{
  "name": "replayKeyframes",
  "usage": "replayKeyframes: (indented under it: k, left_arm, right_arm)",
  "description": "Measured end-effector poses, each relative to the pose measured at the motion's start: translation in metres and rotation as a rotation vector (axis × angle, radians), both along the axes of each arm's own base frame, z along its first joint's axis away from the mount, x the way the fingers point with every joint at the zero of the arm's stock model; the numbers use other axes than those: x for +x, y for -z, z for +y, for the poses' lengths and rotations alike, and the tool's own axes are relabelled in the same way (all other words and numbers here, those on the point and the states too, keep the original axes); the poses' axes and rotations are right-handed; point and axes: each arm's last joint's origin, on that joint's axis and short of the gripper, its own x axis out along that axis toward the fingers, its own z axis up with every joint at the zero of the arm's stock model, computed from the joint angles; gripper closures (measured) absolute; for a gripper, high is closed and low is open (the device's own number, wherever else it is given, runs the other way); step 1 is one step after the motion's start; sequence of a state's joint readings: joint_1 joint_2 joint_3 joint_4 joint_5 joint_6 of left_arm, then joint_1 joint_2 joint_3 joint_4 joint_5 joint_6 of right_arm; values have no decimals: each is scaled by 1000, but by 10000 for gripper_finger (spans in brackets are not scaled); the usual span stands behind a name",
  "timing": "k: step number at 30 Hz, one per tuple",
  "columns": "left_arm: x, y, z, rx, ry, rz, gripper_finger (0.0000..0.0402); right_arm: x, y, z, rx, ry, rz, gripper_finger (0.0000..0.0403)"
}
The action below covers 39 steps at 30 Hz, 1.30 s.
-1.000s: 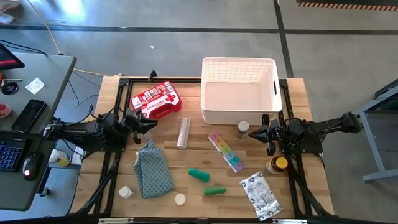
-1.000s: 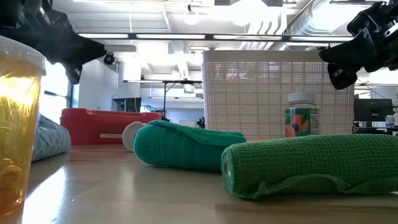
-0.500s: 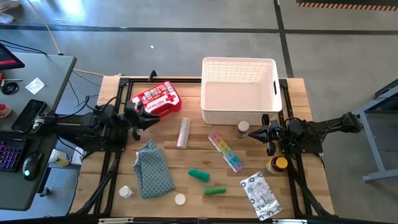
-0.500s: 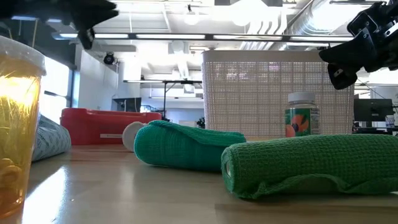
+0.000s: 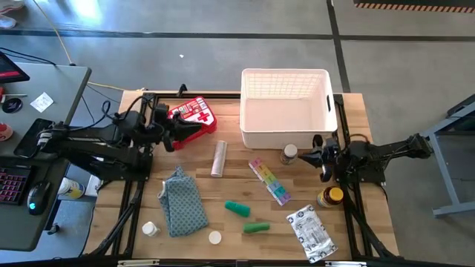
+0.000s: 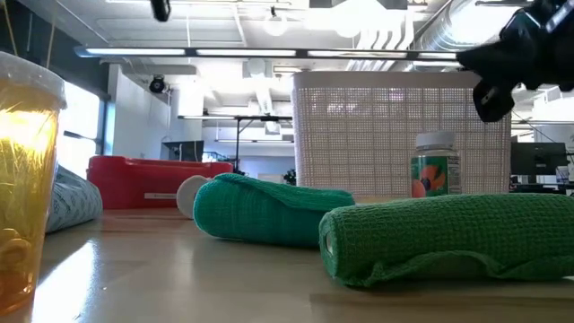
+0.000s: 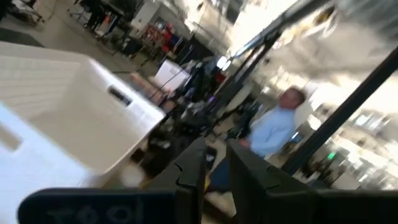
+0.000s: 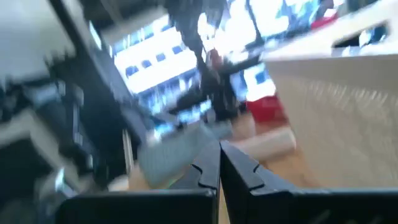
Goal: Pick & place medical supplies in basket/bin
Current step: Adjust the white bin
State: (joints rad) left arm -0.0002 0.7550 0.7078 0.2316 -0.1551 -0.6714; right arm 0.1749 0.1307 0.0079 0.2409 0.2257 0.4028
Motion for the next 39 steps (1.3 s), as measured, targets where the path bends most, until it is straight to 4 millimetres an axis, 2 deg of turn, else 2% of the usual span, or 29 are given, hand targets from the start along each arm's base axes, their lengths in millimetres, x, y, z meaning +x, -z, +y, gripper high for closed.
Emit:
replayKeyframes:
  k: [5, 9, 14, 19, 23, 29, 33, 36, 39]
  left_arm:
    - [8, -8, 1, -40, -12, -46, 302]
    - [17, -2, 6, -73, -221, -20, 302]
    - [22, 2, 12, -153, -434, -34, 302]
    - [25, -2, 13, -202, -452, -111, 302]
    - [25, -5, 12, -191, -408, -139, 302]
    - [26, -4, 11, -164, -402, -121, 302]
    - [27, 0, 11, -123, -402, -66, 302]
    - [27, 1, 11, -131, -394, -58, 302]
    - [27, -1, 10, -141, -363, -66, 302]
  right_arm:
    - [-6, -21, -5, 73, 155, -217, 402]
    - [-14, -50, -11, 52, 341, -301, 402]
    - [-22, -92, -15, 49, 458, -324, 402]
    - [-27, -129, -17, 74, 509, -342, 402]
    - [-30, -150, -18, 82, 511, -373, 402]
    - [-41, -168, -20, 112, 503, -446, 402]
    - [-42, -170, -20, 128, 522, -454, 402]
    - [-35, -165, -20, 158, 529, -401, 402]
    - [-20, -157, -14, 143, 393, -317, 402]
